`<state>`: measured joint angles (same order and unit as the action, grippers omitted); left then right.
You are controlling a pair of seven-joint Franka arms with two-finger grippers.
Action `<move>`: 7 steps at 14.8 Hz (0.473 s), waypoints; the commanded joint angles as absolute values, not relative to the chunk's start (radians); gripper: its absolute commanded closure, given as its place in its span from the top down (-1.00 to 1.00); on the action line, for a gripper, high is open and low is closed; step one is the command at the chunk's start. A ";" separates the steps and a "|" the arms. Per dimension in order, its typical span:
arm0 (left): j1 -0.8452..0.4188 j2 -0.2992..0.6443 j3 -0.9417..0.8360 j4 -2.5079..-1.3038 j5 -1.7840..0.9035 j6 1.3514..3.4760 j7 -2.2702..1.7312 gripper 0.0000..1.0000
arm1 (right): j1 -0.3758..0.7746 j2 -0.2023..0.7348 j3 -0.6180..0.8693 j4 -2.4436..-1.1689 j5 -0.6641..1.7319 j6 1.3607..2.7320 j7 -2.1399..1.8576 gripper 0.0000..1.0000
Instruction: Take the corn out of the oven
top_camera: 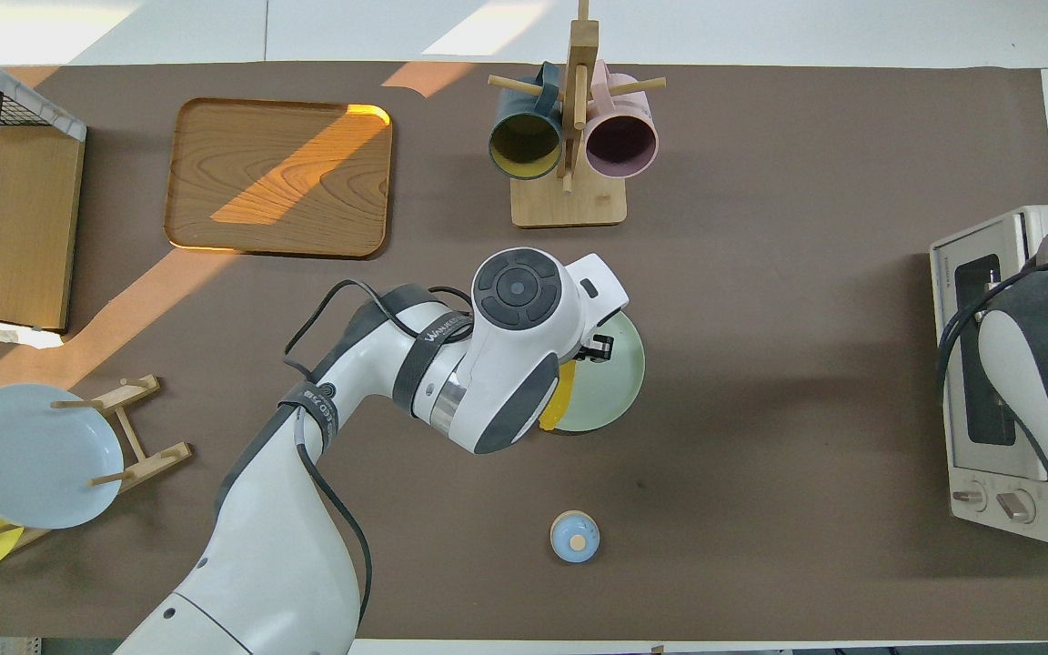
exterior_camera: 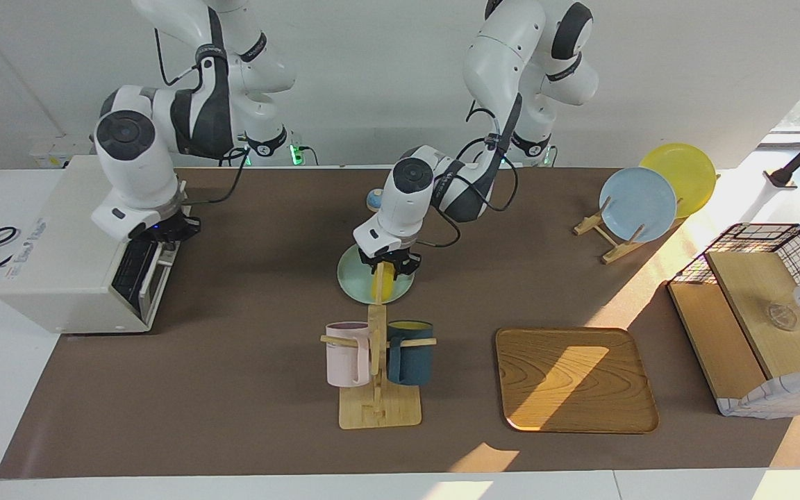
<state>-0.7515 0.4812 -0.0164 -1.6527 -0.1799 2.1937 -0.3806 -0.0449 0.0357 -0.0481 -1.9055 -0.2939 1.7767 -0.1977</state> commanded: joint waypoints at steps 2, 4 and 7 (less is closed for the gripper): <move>-0.614 0.361 0.003 -1.614 -0.170 2.028 -0.371 -1.00 | -0.035 -0.050 -0.034 -1.901 -0.269 1.665 -0.238 -1.00; -0.534 0.382 0.005 -1.515 -0.169 1.949 -0.325 -1.00 | -0.026 -0.063 -0.029 -1.840 -0.230 1.588 -0.238 -1.00; -0.407 0.429 0.003 -1.438 -0.150 1.928 -0.279 -1.00 | -0.034 -0.061 -0.032 -1.799 -0.065 1.568 -0.232 -0.62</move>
<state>-0.4654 0.3722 0.0164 -1.5072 -0.1733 1.9525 -0.2969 -0.0273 -0.0720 -0.0290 -1.8262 -0.1432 1.5893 -0.2068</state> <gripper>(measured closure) 0.476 0.969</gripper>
